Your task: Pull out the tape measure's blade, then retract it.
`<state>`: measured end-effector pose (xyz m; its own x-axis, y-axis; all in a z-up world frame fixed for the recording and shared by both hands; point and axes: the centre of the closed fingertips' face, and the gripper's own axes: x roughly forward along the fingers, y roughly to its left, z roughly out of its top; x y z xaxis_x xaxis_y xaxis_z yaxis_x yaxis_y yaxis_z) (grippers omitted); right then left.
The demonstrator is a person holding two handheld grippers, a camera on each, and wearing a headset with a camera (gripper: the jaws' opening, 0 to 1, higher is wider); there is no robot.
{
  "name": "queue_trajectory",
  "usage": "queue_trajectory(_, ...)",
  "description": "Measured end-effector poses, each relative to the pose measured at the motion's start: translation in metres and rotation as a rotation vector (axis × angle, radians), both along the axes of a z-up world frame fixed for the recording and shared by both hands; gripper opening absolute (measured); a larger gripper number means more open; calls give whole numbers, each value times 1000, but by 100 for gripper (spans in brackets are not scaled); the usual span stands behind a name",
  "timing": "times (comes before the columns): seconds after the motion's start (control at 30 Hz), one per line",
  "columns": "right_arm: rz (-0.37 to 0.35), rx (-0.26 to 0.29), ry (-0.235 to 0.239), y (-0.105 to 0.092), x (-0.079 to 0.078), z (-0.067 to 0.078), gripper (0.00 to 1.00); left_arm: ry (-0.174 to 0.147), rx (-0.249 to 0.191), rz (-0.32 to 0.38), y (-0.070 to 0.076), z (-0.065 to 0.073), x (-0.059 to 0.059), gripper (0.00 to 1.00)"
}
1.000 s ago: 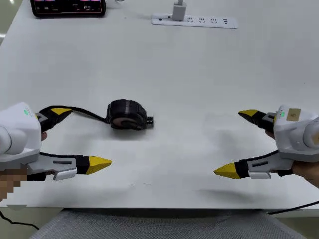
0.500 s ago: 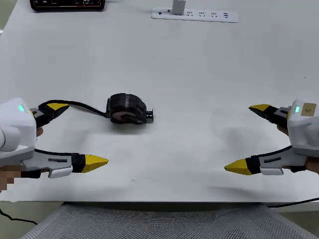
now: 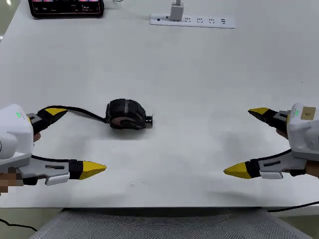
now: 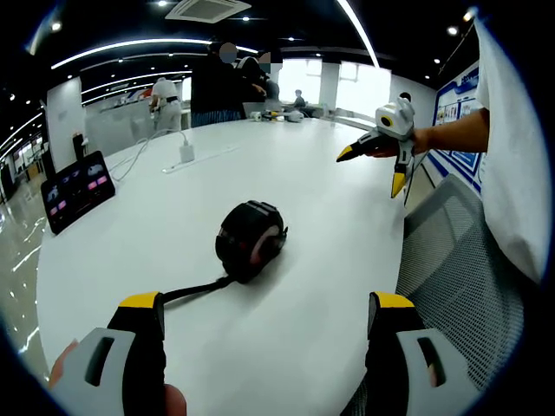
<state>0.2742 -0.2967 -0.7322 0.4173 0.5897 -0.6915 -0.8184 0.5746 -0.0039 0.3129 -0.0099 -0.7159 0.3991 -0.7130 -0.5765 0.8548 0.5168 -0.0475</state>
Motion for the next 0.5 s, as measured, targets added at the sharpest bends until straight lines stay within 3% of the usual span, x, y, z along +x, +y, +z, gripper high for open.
queue_trajectory(0.5,-14,11,4,-1,-1,0,99,5,2,-4,-1,-2,-3,94)
